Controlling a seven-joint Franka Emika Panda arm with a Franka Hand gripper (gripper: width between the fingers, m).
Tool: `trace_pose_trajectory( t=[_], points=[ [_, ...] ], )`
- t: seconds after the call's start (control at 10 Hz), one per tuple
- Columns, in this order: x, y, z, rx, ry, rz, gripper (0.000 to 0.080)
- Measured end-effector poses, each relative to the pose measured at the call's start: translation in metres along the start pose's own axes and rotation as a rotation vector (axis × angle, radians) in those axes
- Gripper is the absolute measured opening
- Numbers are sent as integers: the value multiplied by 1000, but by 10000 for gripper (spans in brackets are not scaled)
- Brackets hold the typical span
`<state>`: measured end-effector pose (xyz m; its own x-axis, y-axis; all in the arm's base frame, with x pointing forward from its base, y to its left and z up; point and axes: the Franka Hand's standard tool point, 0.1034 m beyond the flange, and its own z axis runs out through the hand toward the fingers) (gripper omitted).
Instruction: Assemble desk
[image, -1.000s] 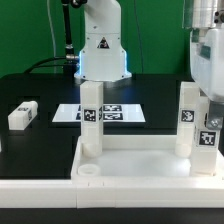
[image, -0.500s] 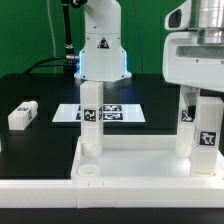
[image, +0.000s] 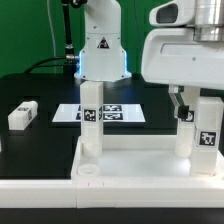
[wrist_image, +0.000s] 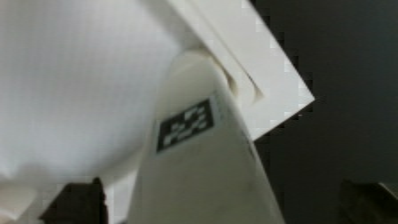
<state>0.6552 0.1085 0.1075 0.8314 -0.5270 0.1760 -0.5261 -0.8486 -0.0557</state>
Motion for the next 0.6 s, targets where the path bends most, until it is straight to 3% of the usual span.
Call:
trace_pose_trajectory(
  t=[0.4, 0.5, 0.6],
  points=[
    [-1, -1, 0, 3, 2, -23, 623],
    [-1, -1, 1, 3, 1, -6, 441],
    [1, 1, 1, 1, 1, 76, 441]
  ],
)
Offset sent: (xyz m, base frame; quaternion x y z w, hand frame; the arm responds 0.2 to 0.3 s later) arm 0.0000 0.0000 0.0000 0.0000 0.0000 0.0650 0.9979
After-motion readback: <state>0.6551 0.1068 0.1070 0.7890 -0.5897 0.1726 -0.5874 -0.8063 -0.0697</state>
